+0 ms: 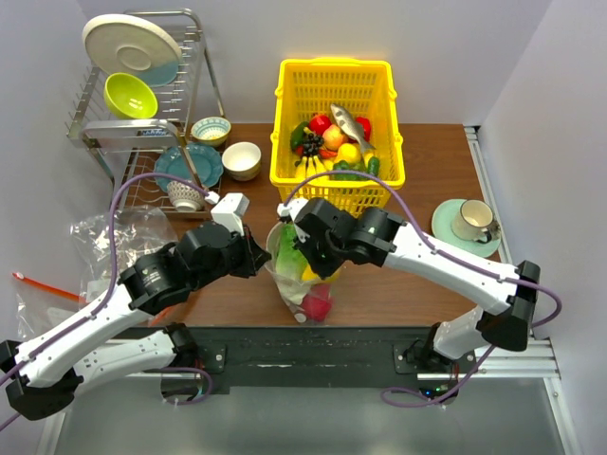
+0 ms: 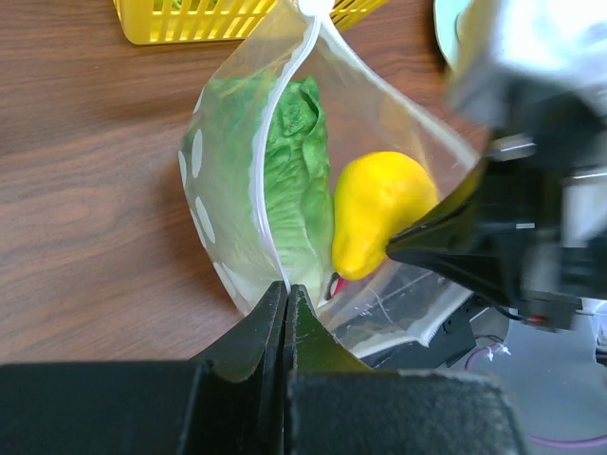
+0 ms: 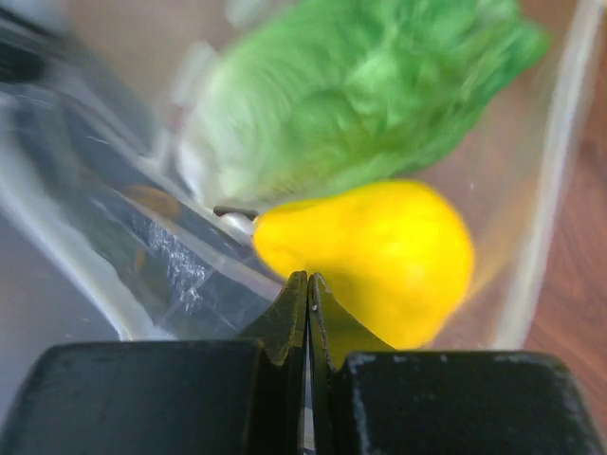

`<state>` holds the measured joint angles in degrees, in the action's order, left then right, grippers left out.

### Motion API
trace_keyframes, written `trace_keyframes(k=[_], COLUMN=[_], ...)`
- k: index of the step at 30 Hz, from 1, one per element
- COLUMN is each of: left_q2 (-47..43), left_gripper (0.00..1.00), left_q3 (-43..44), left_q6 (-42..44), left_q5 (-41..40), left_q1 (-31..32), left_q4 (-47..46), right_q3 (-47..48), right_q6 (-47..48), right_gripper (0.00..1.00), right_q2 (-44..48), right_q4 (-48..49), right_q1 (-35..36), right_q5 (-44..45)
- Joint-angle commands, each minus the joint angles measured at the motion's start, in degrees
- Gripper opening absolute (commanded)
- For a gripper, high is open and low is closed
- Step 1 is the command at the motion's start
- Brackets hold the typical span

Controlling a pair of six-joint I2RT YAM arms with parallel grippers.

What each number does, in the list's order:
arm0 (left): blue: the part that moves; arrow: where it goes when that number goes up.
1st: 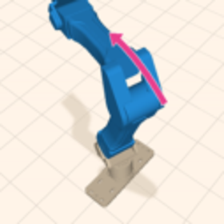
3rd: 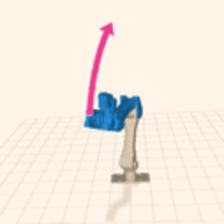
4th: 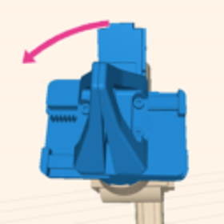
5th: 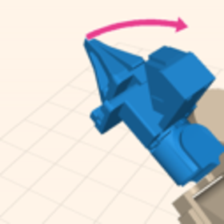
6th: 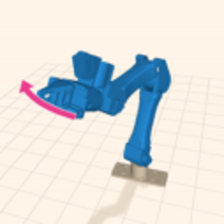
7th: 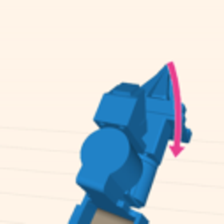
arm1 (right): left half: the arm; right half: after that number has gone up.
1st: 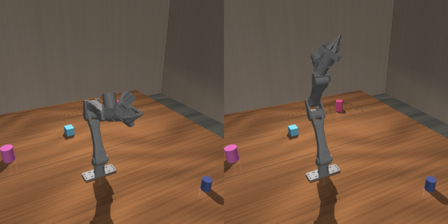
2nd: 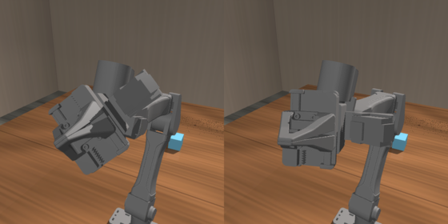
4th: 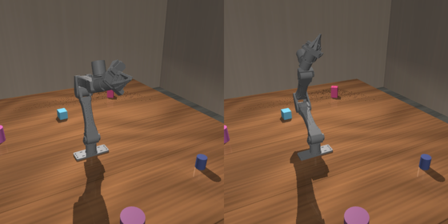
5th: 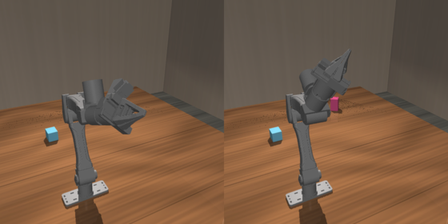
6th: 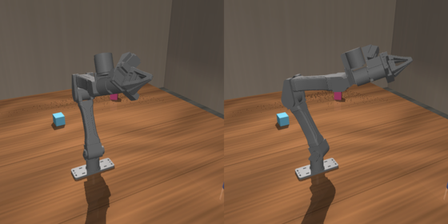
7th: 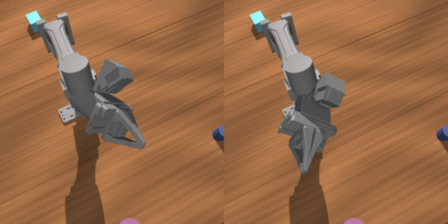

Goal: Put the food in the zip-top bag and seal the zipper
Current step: Adjust the fake fruit in the zipper food storage bag.

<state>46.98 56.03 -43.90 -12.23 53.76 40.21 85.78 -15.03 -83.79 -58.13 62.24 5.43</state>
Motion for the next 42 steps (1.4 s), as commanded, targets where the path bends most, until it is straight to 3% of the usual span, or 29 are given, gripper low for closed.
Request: trace_keyframes(k=[1,12,19,23,29,33,37,40,42], left_q2=[0.13,1.27,1.09,0.83,0.48,-0.75,-1.80,-2.16,-2.59], left_gripper=[0.00,0.00,0.00,0.00,0.00,0.00,0.00,0.00,0.00], left_q3=[2.50,3.47,3.30,3.38,3.21,2.77,2.42,2.50,2.42], left_q6=[1.27,1.71,1.80,1.89,2.15,2.06,1.89,1.97,2.06], left_q5=[-1.04,-0.52,-0.51,-0.69,-1.04,-2.27,-2.71,-2.98,-3.33], left_q1=[-0.14,-0.14,-0.06,-0.14,-0.06,-0.14,-0.14,-0.14,-0.14], left_q4=[-2.32,-2.76,-2.77,-2.59,-2.24,-1.80,-1.18,-0.22,0.31], right_q3=[-3.16,12.92,2.13,1.14,9.84,16.42,19.25,23.28,27.05], right_q6=[-1.76,0.44,0.70,-0.70,0.43,3.33,5.36,5.89,6.06], right_gripper=[0.00,0.00,0.00,0.00,0.00,0.10,0.11,0.09,0.09], right_q2=[0.55,-1.55,-3.92,-7.69,-3.76,-0.94,-0.06,-1.98,-3.39], right_q4=[-1.38,-5.86,-2.17,-4.87,-2.62,-0.24,1.96,1.79,1.09], right_q1=[0.08,0.16,0.08,0.16,0.08,0.08,-0.27,-3.95,-9.75], right_q5=[3.71,5.20,9.15,13.20,11.98,11.44,18.37,19.97,14.12])
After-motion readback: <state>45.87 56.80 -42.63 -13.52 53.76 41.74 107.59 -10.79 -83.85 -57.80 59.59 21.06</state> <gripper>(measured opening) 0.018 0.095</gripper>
